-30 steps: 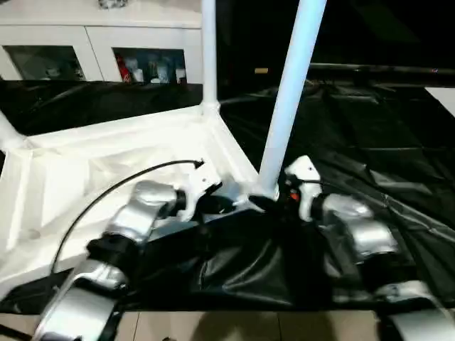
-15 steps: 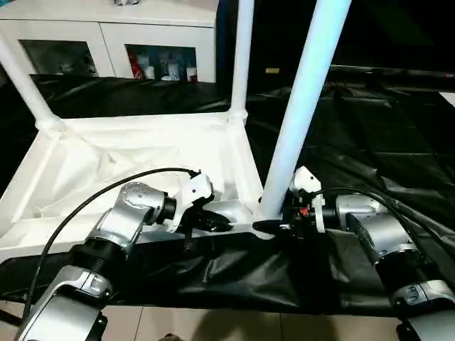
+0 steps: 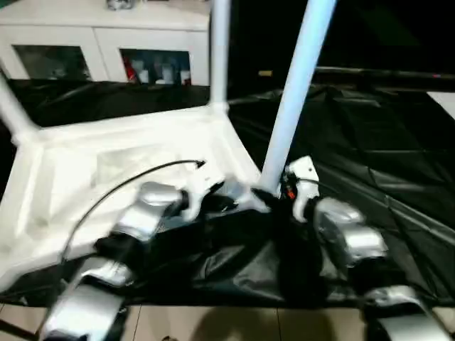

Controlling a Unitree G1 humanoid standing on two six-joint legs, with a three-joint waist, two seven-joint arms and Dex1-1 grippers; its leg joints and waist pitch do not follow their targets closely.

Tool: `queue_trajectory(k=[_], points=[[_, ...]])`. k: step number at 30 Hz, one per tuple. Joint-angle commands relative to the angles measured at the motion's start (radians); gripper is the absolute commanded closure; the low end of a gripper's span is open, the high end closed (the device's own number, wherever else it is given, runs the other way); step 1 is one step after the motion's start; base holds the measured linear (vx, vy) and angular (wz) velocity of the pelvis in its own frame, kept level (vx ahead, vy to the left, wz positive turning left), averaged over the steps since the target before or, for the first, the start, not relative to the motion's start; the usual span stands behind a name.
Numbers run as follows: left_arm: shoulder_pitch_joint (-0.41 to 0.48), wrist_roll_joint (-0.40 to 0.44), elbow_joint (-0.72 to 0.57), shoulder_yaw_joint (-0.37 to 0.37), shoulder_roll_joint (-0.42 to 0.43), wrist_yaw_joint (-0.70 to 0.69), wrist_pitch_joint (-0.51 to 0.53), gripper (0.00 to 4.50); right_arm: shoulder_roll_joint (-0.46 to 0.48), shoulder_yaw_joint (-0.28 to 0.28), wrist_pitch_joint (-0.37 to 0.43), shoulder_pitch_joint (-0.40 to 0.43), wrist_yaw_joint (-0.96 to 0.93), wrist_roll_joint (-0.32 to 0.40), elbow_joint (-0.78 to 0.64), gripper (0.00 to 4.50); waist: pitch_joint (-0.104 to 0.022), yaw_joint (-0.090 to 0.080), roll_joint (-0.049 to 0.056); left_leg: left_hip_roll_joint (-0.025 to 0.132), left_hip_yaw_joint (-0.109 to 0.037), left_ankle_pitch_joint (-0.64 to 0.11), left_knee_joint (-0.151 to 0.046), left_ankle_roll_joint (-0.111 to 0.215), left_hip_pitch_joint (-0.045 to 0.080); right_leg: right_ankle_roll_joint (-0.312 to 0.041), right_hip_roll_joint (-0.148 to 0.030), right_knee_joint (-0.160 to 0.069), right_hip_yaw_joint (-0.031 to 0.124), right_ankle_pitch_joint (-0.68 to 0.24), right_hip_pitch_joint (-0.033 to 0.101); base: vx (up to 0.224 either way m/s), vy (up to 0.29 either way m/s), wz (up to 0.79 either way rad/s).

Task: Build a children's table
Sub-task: Rotate leg to tighten

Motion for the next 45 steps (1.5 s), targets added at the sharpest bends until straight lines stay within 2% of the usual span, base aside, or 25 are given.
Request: queue_trajectory(k=[1, 4, 5, 6, 7, 10, 12, 13, 17, 19, 20, 22, 24, 25, 26, 28, 29, 31, 32, 34, 38, 39, 42, 44, 45], points=[[-0.044, -0.015, 0.024, 0.016, -0.088, 0.124, -0.001, 4.50, 0.114, 0.093, 0.018, 0.011, -0.026, -0.030, 0.043, 1.77, -0.052, -0.006, -0.004, 0.027, -0.026, -0.357, -0.078, -0.028, 0.020, -0.146, -0.065, -0.102, 0.029, -0.434, 0.019, 0.000, 0.000, 0.00], [-0.060, -0.004, 0.053, 0.011, -0.115, 0.139, -0.025, 4.50, 0.151, 0.131, -0.034, -0.002, 0.000, -0.049, 0.056, 1.77, -0.052, -0.009, -0.004, 0.025, -0.023, -0.355, -0.076, -0.010, 0.017, -0.156, -0.064, -0.102, 0.029, -0.396, 0.020, 0.000, 0.000, 0.00], [-0.066, -0.004, 0.062, 0.012, -0.121, 0.139, -0.034, 4.50, 0.156, 0.139, -0.050, -0.006, 0.014, -0.050, 0.061, 1.42, -0.053, -0.009, -0.003, 0.025, -0.023, -0.355, -0.075, 0.000, 0.017, -0.161, -0.065, -0.102, 0.030, -0.389, 0.021, 0.000, 0.000, 0.00], [-0.066, -0.005, 0.062, 0.011, -0.121, 0.133, -0.036, 4.50, 0.156, 0.136, -0.050, -0.008, 0.025, -0.043, 0.061, 1.42, -0.053, -0.008, -0.003, 0.026, -0.022, -0.353, -0.075, 0.003, 0.016, -0.162, -0.065, -0.102, 0.030, -0.385, 0.022, 0.000, 0.000, 0.00], [-0.065, -0.006, 0.057, 0.008, -0.117, 0.109, -0.042, 4.50, 0.151, 0.124, -0.045, -0.013, 0.055, -0.023, 0.058, 1.08, -0.052, -0.008, -0.002, 0.026, -0.023, -0.349, -0.077, 0.008, 0.014, -0.164, -0.065, -0.101, 0.030, -0.385, 0.024, 0.000, 0.000, 0.00], [-0.054, -0.008, 0.038, -0.002, -0.096, 0.058, -0.053, 4.50, 0.119, 0.125, -0.040, -0.015, 0.101, -0.016, 0.039, 0.93, -0.052, -0.008, -0.001, 0.027, -0.025, -0.360, -0.078, 0.010, 0.013, -0.161, -0.066, -0.103, 0.029, -0.404, 0.025, 0.000, 0.000, 0.00], [-0.046, -0.008, 0.027, -0.010, -0.077, 0.021, -0.059, 4.50, 0.094, 0.127, -0.038, -0.013, 0.133, -0.019, 0.024, 0.64, -0.052, -0.008, -0.001, 0.028, -0.024, -0.358, -0.078, 0.011, 0.014, -0.161, -0.066, -0.103, 0.029, -0.401, 0.024, 0.000, 0.000, 0.00], [-0.035, -0.010, 0.013, -0.015, -0.053, -0.024, -0.068, 4.50, 0.055, 0.138, -0.032, -0.005, 0.217, -0.003, -0.004, 0.64, -0.054, -0.008, -0.002, 0.028, -0.025, -0.351, -0.078, 0.017, 0.012, -0.165, -0.066, -0.101, 0.029, -0.384, 0.029, 0.000, 0.000, 0.00], [-0.005, -0.018, -0.024, -0.030, 0.007, -0.142, -0.094, 4.50, -0.045, 0.168, -0.024, 0.017, 0.401, 0.022, -0.062, 0.64, -0.059, -0.004, -0.003, 0.028, -0.020, -0.277, -0.072, 0.045, 0.006, -0.201, -0.066, -0.089, 0.030, -0.246, 0.039, 0.000, 0.000, 0.00], [0.021, -0.030, -0.067, -0.047, 0.047, -0.228, -0.089, 4.50, -0.096, 0.178, -0.016, 0.026, 0.482, 0.033, -0.088, 0.64, -0.064, -0.001, -0.006, 0.030, -0.017, -0.211, -0.066, 0.067, 0.001, -0.237, -0.065, -0.075, 0.028, -0.133, 0.047, 0.000, 0.000, 0.00], [0.022, -0.030, -0.068, -0.048, 0.048, -0.230, -0.088, 4.50, -0.097, 0.178, -0.015, 0.026, 0.484, 0.034, -0.088, 0.64, -0.064, 0.001, -0.005, 0.031, -0.016, -0.198, -0.066, 0.072, 0.000, -0.243, -0.065, -0.073, 0.027, -0.111, 0.049, 0.000, 0.000, 0.00], [0.060, -0.048, -0.140, -0.077, 0.109, -0.356, -0.066, 4.50, -0.157, 0.182, -0.013, 0.032, 0.582, 0.033, -0.109, 0.64, -0.066, 0.004, 0.000, 0.035, -0.012, -0.173, -0.062, 0.084, 0.001, -0.269, -0.061, -0.064, 0.023, -0.053, 0.049, 0.000, 0.000, 0.00], [0.072, -0.053, -0.162, -0.084, 0.128, -0.387, -0.059, 4.50, -0.176, 0.183, -0.010, 0.033, 0.615, 0.034, -0.113, 0.64, -0.064, 0.006, 0.003, 0.038, -0.010, -0.184, -0.062, 0.085, 0.005, -0.278, -0.061, -0.066, 0.022, -0.058, 0.044, 0.000, 0.000, 0.00], [0.092, -0.061, -0.198, -0.091, 0.159, -0.435, -0.049, 4.50, -0.207, 0.187, -0.003, 0.033, 0.673, 0.034, -0.119, 0.64, -0.062, 0.010, 0.000, 0.040, -0.010, -0.206, -0.064, 0.076, 0.007, -0.279, -0.061, -0.068, 0.021, -0.092, 0.045, 0.000, 0.000, 0.00], [0.092, -0.061, -0.198, -0.091, 0.159, -0.435, -0.049, 4.50, -0.207, 0.187, -0.003, 0.033, 0.673, 0.034, -0.119, 0.64, -0.061, 0.013, 0.002, 0.042, -0.010, -0.212, -0.065, 0.072, 0.008, -0.278, -0.062, -0.068, 0.022, -0.106, 0.043, 0.000, 0.000, 0.00], [0.104, -0.063, -0.217, -0.089, 0.181, -0.462, -0.051, 4.50, -0.231, 0.195, 0.004, 0.029, 0.716, 0.038, -0.124, 0.64, -0.057, 0.018, 0.004, 0.043, -0.009, -0.249, -0.070, 0.048, 0.015, -0.262, -0.061, -0.075, 0.022, -0.179, 0.037, 0.000, 0.000, 0.00], [0.108, -0.064, -0.225, -0.090, 0.190, -0.472, -0.053, 4.50, -0.237, 0.200, 0.010, 0.027, 0.731, 0.041, -0.127, 0.64, -0.055, 0.017, 0.002, 0.043, -0.011, -0.268, -0.072, 0.035, 0.015, -0.252, -0.061, -0.076, 0.022, -0.214, 0.036, 0.000, 0.000, 0.00], [0.115, -0.067, -0.237, -0.089, 0.200, -0.481, -0.051, 4.50, -0.246, 0.208, 0.014, 0.025, 0.753, 0.042, -0.130, 0.64, -0.055, 0.017, 0.003, 0.043, -0.012, -0.277, -0.074, 0.022, 0.015, -0.242, -0.062, -0.077, 0.023, -0.233, 0.036, 0.000, 0.000, 0.00], [0.117, -0.068, -0.242, -0.090, 0.207, -0.488, -0.050, 4.50, -0.250, 0.214, 0.019, 0.024, 0.764, 0.042, -0.131, 0.78, -0.055, 0.017, 0.003, 0.043, -0.012, -0.275, -0.074, 0.019, 0.015, -0.241, -0.063, -0.077, 0.024, -0.231, 0.036, 0.000, 0.000, 0.00], [0.120, -0.070, -0.249, -0.092, 0.215, -0.494, -0.046, 4.50, -0.253, 0.221, 0.022, 0.022, 0.777, 0.040, -0.129, 0.88, -0.057, 0.016, -0.004, 0.042, -0.011, -0.266, -0.073, 0.020, 0.014, -0.239, -0.063, -0.076, 0.024, -0.221, 0.037, 0.000, 0.000, 0.00], [0.124, -0.069, -0.256, -0.082, 0.214, -0.466, -0.046, 4.50, -0.238, 0.222, 0.024, 0.032, 0.772, 0.043, -0.137, 1.14, -0.059, 0.018, -0.003, 0.039, -0.010, -0.224, -0.068, 0.030, 0.011, -0.245, -0.063, -0.071, 0.024, -0.172, 0.040, 0.000, 0.000, 0.00], [0.123, -0.069, -0.252, -0.079, 0.210, -0.459, -0.048, 4.50, -0.234, 0.221, 0.025, 0.034, 0.767, 0.044, -0.136, 1.22, -0.059, 0.018, -0.007, 0.039, -0.009, -0.219, -0.068, 0.034, 0.011, -0.246, -0.062, -0.071, 0.024, -0.169, 0.039, 0.000, 0.000, 0.00], [0.107, -0.054, -0.218, -0.064, 0.179, -0.383, -0.044, 4.50, -0.199, 0.209, 0.040, 0.044, 0.675, 0.027, -0.114, 1.42, -0.057, 0.017, -0.007, 0.038, -0.010, -0.221, -0.069, 0.031, 0.010, -0.241, -0.063, -0.073, 0.024, -0.191, 0.038, 0.000, 0.000, 0.00], [0.087, -0.041, -0.179, -0.049, 0.141, -0.299, -0.025, 4.50, -0.158, 0.194, 0.027, 0.038, 0.515, -0.020, -0.051, 1.61, -0.053, 0.012, -0.007, 0.036, -0.010, -0.248, -0.070, 0.019, 0.013, -0.230, -0.064, -0.080, 0.025, -0.245, 0.033, 0.000, 0.000, 0.00], [0.077, -0.032, -0.162, -0.045, 0.124, -0.259, -0.015, 4.50, -0.138, 0.184, 0.018, 0.031, 0.439, -0.035, -0.019, 1.67, -0.049, 0.008, -0.011, 0.035, -0.013, -0.283, -0.074, 0.004, 0.015, -0.212, -0.065, -0.087, 0.025, -0.321, 0.030, 0.000, 0.000, 0.00]])
